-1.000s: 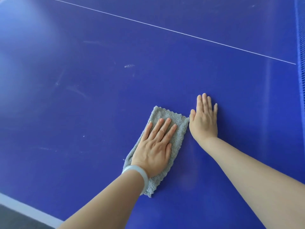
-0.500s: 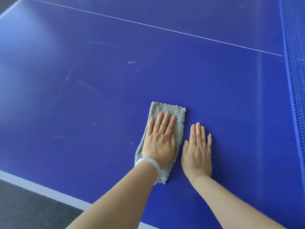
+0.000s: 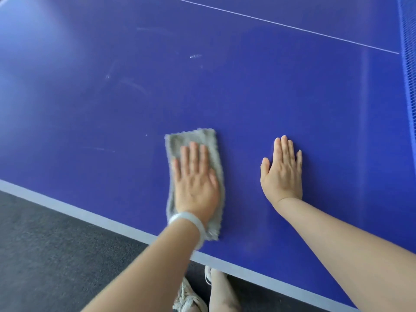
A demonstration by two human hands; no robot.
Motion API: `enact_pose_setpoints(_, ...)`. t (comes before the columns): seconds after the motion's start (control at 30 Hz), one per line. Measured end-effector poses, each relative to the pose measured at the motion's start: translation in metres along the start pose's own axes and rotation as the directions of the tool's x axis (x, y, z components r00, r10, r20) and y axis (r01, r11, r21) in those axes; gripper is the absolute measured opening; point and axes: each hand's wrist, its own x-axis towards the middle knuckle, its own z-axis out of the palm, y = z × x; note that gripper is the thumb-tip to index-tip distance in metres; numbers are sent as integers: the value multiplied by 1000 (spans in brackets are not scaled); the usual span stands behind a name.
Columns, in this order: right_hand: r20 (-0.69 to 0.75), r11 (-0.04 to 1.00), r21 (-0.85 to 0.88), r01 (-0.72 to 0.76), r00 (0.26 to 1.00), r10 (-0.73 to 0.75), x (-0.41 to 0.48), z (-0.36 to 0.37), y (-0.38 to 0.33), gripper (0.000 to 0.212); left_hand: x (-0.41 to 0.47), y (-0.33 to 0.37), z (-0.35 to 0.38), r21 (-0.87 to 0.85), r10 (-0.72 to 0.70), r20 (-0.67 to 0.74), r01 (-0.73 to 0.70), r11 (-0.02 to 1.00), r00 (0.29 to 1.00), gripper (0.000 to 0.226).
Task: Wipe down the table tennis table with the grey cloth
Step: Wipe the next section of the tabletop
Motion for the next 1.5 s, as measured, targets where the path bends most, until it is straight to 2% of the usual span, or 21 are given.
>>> enact_pose_setpoints(0.1, -13, 1000, 28, 0, 1000, 0, 1, -1, 0, 63, -59, 34, 11, -42, 308, 69, -306, 951, 949, 62)
enact_pose_setpoints(0.17, -15, 999, 37, 7, 1000, -6, 0, -1, 0, 63, -66, 20, 7, -55, 469, 121, -465, 883, 875, 59)
enact_pose_setpoints(0.23, -16, 999, 36, 9, 1000, -8, 1, -1, 1, 63, -45, -15, -2, 0, 559, 136, -564, 826, 818, 60)
enact_pose_setpoints(0.27, -16, 1000, 31, 7, 1000, -6, 0, -1, 2, 62, -32, -35, -6, 28, 546, 138, -554, 832, 826, 60)
enact_pose_setpoints(0.3, -17, 1000, 26, 5, 1000, -5, 0, 0, 2, 63, -18, -57, -12, 52, 484, 135, -494, 868, 865, 60)
enact_pose_setpoints(0.4, -18, 1000, 17, 2, 1000, -2, 0, 0, 1, 63, 2, -91, -23, 60, 141, 69, -145, 988, 988, 59)
enact_pose_setpoints(0.47, -22, 1000, 10, 3, 1000, -3, 1, 0, 0, 63, -6, -69, -16, 22, -70, 27, 69, 997, 997, 60)
enact_pose_setpoints(0.5, -22, 1000, 5, 4, 1000, -4, 0, -1, 0, 63, -16, -48, -12, 11, -116, 16, 116, 993, 993, 61)
enact_pose_setpoints(0.57, -15, 1000, 2, 2, 1000, -2, 0, -3, -1, 63, -43, -9, -1, 0, -31, 3, 31, 1000, 1000, 63)
enact_pose_setpoints(0.63, -12, 1000, 4, 4, 1000, -4, 0, -4, -2, 63, -69, 8, 4, -15, 211, 59, -210, 977, 976, 61)
enact_pose_setpoints(0.7, -16, 1000, -3, 15, 1000, -15, 0, -3, -1, 62, -68, -11, -3, -35, 424, 125, -423, 906, 897, 59)
enact_pose_setpoints(0.77, -24, 1000, -3, 17, 1000, -17, -1, -3, 0, 62, -48, -52, -15, -4, 542, 172, -549, 836, 823, 58)
enact_pose_setpoints(0.8, -29, 1000, -2, 16, 999, -16, -1, -2, 1, 62, -36, -77, -21, 26, 543, 177, -555, 831, 821, 59)
enact_pose_setpoints(0.83, -32, 1000, -2, 18, 999, -18, -1, -2, 1, 62, -24, -101, -28, 59, 497, 179, -514, 856, 849, 59)
enact_pose_setpoints(0.9, -27, 1000, -5, 26, 999, -26, -1, -2, 0, 62, -10, -139, -39, 96, 340, 151, -356, 929, 928, 58)
enact_pose_setpoints(0.97, -9, 1000, -15, 21, 1000, -21, -2, -2, 0, 62, -8, -151, -41, 114, 237, 129, -252, 961, 963, 58)
enact_pose_setpoints(1.1, -12, 994, -99, 44, 999, -45, -3, -11, -18, 64, -9, -146, -37, 111, 232, 125, -246, 963, 965, 59)
enact_pose_setpoints(1.2, -9, 958, -179, 226, 973, -231, -5, -11, -74, 73, -8, -148, -40, 101, 213, 139, -228, 968, 967, 59)
enact_pose_setpoints(1.27, 18, 950, -114, 291, 956, -291, -4, -2, -119, 70, -9, -147, -39, 98, 209, 137, -223, 970, 968, 59)
enact_pose_setpoints(1.37, 54, 972, -24, 235, 971, -233, 2, 8, -162, 62, -8, -148, -39, 68, 215, 122, -224, 972, 969, 59)
enact_pose_setpoints(1.5, 28, 982, 17, 188, 982, -188, 3, 15, -165, 60, -8, -154, -36, 24, 234, 107, -238, 971, 966, 57)
